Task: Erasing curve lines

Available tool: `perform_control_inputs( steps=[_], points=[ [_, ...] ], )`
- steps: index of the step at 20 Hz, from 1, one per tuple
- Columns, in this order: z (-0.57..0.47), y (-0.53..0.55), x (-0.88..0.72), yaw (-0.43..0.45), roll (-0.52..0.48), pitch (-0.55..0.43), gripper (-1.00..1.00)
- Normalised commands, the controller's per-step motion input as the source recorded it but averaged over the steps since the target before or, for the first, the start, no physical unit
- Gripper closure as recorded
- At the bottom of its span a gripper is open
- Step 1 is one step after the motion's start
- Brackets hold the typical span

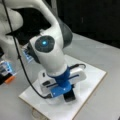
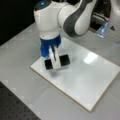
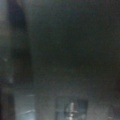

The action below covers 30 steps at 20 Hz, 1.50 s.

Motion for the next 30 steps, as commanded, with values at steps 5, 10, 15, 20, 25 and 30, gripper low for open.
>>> perform_control_inputs(
  steps=[5, 10, 15, 20, 25, 30],
  points=[
    [0.15, -0.52, -0.18, 0.482, -0.210, 0.178, 1.00],
    [0.10, -0.48, -0.24, 0.483, -0.043, 0.044, 1.00],
    [0.00, -0.20, -0.20, 0.388, 0.042, -0.122, 1.00],
    [-0.14, -0.12, -0.21, 0.260, 0.077, -0.186, 1.00],
    [-0.15, -0.25, -0.15, 0.219, 0.007, -0.144, 1.00],
    [-0.08, -0.36, -0.01, 0.169, -0.004, -0.101, 1.00]
  ],
)
